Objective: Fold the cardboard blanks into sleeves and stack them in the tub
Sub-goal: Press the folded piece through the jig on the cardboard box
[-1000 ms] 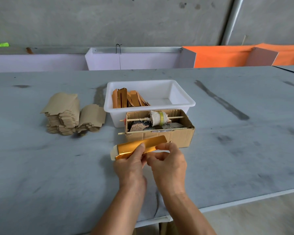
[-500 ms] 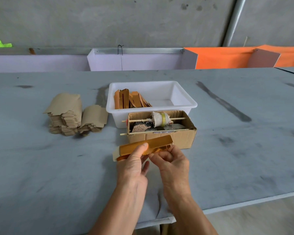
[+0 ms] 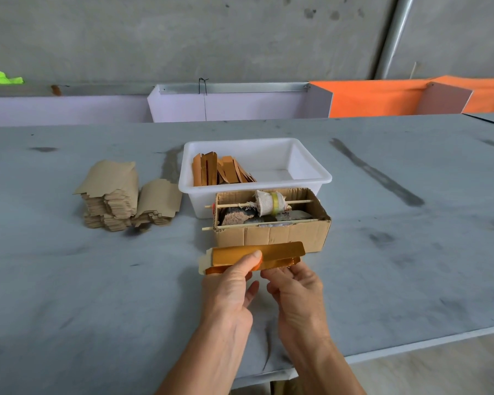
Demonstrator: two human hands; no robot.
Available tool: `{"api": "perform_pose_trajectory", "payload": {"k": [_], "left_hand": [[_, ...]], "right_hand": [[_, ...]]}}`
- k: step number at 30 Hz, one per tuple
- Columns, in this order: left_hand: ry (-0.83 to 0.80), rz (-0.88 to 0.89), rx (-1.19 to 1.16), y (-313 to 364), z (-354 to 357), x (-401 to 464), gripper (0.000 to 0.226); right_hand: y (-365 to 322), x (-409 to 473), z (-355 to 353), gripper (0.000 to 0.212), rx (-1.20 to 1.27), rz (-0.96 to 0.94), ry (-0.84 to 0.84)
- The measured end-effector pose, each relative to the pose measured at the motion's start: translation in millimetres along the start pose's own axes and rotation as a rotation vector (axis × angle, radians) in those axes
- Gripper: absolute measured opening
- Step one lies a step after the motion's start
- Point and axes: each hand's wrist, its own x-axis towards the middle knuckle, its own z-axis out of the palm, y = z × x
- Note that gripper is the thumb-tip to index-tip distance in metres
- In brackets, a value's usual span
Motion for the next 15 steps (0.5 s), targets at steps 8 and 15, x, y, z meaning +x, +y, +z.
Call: {"api": "perform_pose_trajectory", "payload": {"k": [8,15], "left_hand": [[-0.023,-0.039,0.005,3.5,1.8,3.6,0.023],[-0.093,-0.023,0.008,-1.6,1.7,-5.4,0.009]], "right_hand": [[-2.6,-3.8,6.1,0.022,0.269,0.254,-0.057],[-3.2,2.8,18.8,0.012,0.361,0.384,0.177]]}}
